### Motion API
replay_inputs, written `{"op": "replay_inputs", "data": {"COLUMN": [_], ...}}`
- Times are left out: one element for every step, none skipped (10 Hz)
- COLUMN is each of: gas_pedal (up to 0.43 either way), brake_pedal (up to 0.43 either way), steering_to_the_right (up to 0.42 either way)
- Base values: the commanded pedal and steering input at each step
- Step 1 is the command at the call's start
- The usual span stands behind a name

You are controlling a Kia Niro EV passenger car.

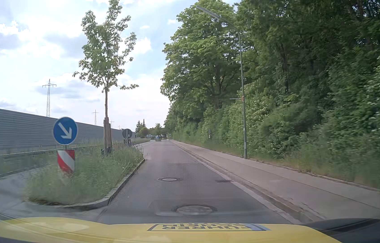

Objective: Follow the waypoints while adhering to traffic rules and regulations

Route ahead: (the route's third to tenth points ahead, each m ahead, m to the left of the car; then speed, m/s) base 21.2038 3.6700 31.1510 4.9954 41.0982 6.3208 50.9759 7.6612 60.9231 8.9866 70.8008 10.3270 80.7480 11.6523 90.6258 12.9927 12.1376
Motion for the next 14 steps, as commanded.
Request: {"op": "replay_inputs", "data": {"gas_pedal": [0.087,0.098,0.098,0.110,0.118,0.118,0.118,0.118,0.118,0.118,0.118,0.118,0.118,0.118], "brake_pedal": [0.000,0.000,0.000,0.000,0.000,0.000,0.000,0.000,0.000,0.000,0.000,0.000,0.000,0.000], "steering_to_the_right": [-0.062,-0.056,-0.048,-0.039,-0.031,-0.028,-0.027,-0.026,-0.022,-0.021,-0.018,-0.014,-0.012,-0.012]}}
